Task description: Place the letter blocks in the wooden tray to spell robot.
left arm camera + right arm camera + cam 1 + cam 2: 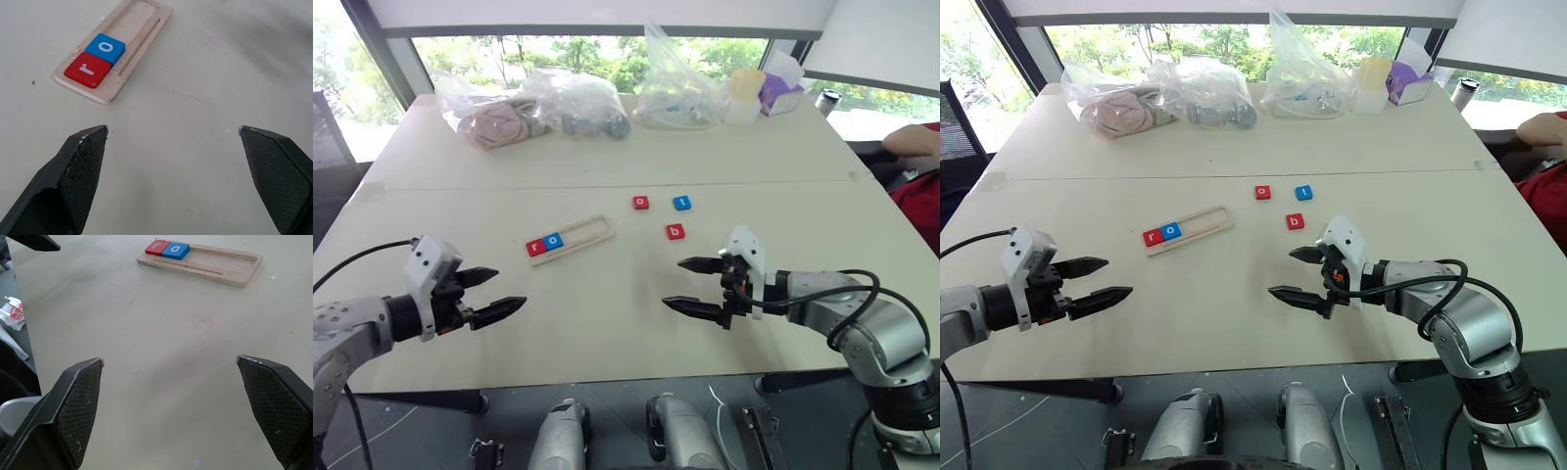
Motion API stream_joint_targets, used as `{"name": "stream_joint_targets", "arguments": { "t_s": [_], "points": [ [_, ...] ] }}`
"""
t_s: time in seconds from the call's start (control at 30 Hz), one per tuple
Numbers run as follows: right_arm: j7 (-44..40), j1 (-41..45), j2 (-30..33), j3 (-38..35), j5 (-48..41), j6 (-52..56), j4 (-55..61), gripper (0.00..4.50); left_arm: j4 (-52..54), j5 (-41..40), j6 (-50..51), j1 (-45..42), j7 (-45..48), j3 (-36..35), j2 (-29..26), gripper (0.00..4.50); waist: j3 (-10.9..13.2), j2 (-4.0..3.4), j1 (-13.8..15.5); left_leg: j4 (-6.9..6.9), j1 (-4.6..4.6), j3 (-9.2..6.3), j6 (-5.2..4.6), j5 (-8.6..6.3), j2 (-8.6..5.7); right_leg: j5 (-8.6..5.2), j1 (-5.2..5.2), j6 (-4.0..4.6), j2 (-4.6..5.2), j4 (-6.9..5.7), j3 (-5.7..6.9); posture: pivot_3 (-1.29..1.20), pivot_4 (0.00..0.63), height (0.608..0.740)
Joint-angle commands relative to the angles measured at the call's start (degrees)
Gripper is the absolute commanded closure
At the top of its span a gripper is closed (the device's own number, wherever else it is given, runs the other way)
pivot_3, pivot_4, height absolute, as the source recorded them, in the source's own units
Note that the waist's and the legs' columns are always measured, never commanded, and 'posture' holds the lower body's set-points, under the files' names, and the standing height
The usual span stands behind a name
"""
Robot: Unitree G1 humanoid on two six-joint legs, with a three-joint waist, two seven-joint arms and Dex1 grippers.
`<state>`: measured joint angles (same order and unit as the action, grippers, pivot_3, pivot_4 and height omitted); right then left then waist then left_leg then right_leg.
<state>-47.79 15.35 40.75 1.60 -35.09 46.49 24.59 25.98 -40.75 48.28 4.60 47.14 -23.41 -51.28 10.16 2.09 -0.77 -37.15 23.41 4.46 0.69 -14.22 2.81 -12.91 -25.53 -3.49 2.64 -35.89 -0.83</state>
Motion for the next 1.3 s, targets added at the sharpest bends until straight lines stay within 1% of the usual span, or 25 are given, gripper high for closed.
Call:
{"name": "stream_joint_targets", "arguments": {
  "t_s": [0.03, 0.43, 0.53, 0.6, 0.67, 0.73, 0.8, 0.87, 0.93, 1.0, 1.17, 1.3],
  "points": [
    [-0.55, 0.83, -0.38, -0.58, -0.28, -1.45, 0.42, 0.04, 0.72, -0.56, -0.41, -1.30, -0.57, -1.42, -0.30, 0.00, 0.00, 0.00, 0.00, 0.00, 0.00, 0.00, 0.00, 0.00, 0.00, 0.00, 0.00, 0.00, 0.00, -0.01, 0.00, 0.00, 0.150, 0.740],
    [-0.47, 0.66, -0.41, -0.37, 0.66, -2.35, 0.00, 0.04, 0.32, -0.05, -0.59, -0.75, 0.34, -1.15, -1.10, 0.00, 0.00, 0.00, -0.01, -0.01, -0.01, 0.02, 0.00, 0.00, -0.01, 0.00, 0.00, 0.00, -0.02, -0.03, 0.00, 0.00, 0.150, 0.740],
    [1.50, 1.84, -0.01, 0.36, 1.94, -0.09, -1.02, 0.04, -2.16, 3.74, -4.16, -1.71, 2.71, 0.01, -3.93, 0.00, 0.00, 0.00, -0.01, -0.01, -0.01, 0.01, 0.00, 0.00, -0.01, 0.00, 0.00, 0.00, -0.02, -0.03, 0.00, 0.00, 0.150, 0.740],
    [2.18, 3.79, -0.02, 0.59, 1.29, 2.55, -1.29, 0.04, -5.13, 5.78, -6.75, -3.98, 4.77, 1.21, -6.22, 0.00, 0.00, 0.00, -0.01, -0.02, -0.02, 0.02, 0.00, 0.00, -0.02, 0.01, -0.02, 0.00, -0.01, -0.04, 0.00, 0.00, 0.150, 0.740],
    [2.61, 6.23, -0.90, 0.36, -1.17, 5.64, 0.21, 0.04, -10.12, 9.20, -11.28, -8.91, 8.72, 5.75, -8.90, 0.00, 0.00, -0.01, 0.05, -0.03, -0.02, 0.03, 0.00, 0.00, -0.01, 0.01, -0.03, 0.01, -0.01, -0.08, 0.00, 0.00, 0.150, 0.740],
    [3.23, 7.79, -1.25, 2.60, -0.27, 6.30, 1.96, 0.04, -16.01, 13.35, -16.31, -15.20, 12.80, 12.51, -9.54, 0.00, 0.01, -0.03, 0.32, -0.04, -0.03, 0.01, 0.00, 0.00, -0.03, 0.01, -0.02, 0.02, 0.00, -0.09, 0.03, 0.00, 0.150, 0.740],
    [4.50, 8.52, -2.03, 5.36, 1.66, 6.12, 3.01, 0.04, -23.15, 18.70, -21.84, -21.79, 15.68, 19.24, -8.37, 0.00, -0.01, -0.06, 0.22, -0.03, -0.02, 0.02, 0.00, 0.00, -0.05, 0.01, -0.01, 0.02, 0.01, -0.06, 0.05, 0.00, 0.150, 0.740],
    [6.13, 8.76, -3.56, 6.85, 2.23, 6.32, 3.56, 0.04, -30.52, 22.80, -25.49, -27.68, 16.97, 23.82, -6.31, 0.00, -0.01, -0.05, 0.16, 0.02, 0.00, 0.06, 0.00, 0.00, -0.06, 0.01, 0.00, 0.02, 0.02, -0.01, 0.04, 0.00, 0.150, 0.740],
    [7.79, 8.00, -5.23, 8.70, 3.42, 5.77, 4.50, 0.04, -41.47, 26.88, -29.19, -35.00, 16.54, 27.61, -1.90, 0.00, -0.01, -0.05, 0.17, 0.00, 0.11, 0.16, -0.01, 0.00, -0.09, 0.01, -0.04, 0.00, -0.02, 0.02, 0.06, 0.00, 0.150, 0.740],
    [9.13, 7.18, -6.27, 9.82, 4.36, 5.51, 5.24, 0.04, -49.92, 29.31, -31.99, -40.35, 16.80, 29.67, 1.89, 0.00, 0.01, 0.04, 0.21, -0.06, 0.17, 0.24, -0.03, 0.00, -0.17, 0.02, -0.05, -0.03, -0.08, 0.01, 0.10, 0.00, 0.150, 0.740],
    [11.74, 5.28, -7.57, 9.16, 4.13, 6.72, 7.47, 0.04, -60.70, 32.67, -38.38, -46.63, 19.93, 32.32, 7.59, 0.00, 0.02, 0.07, 0.04, -0.17, 0.19, 0.22, -0.04, 0.01, -0.18, 0.03, -0.04, -0.06, -0.08, -0.09, 0.12, 0.00, 0.150, 0.740],
    [12.70, 4.30, -7.23, 8.49, 4.42, 6.71, 7.75, 0.04, -65.08, 35.50, -42.15, -48.27, 20.56, 33.62, 9.71, 0.00, 0.01, 0.07, 0.02, -0.20, 0.15, 0.20, -0.04, 0.01, -0.15, 0.04, -0.04, -0.07, -0.12, -0.18, 0.12, 0.00, 0.150, 0.740]
  ]
}}
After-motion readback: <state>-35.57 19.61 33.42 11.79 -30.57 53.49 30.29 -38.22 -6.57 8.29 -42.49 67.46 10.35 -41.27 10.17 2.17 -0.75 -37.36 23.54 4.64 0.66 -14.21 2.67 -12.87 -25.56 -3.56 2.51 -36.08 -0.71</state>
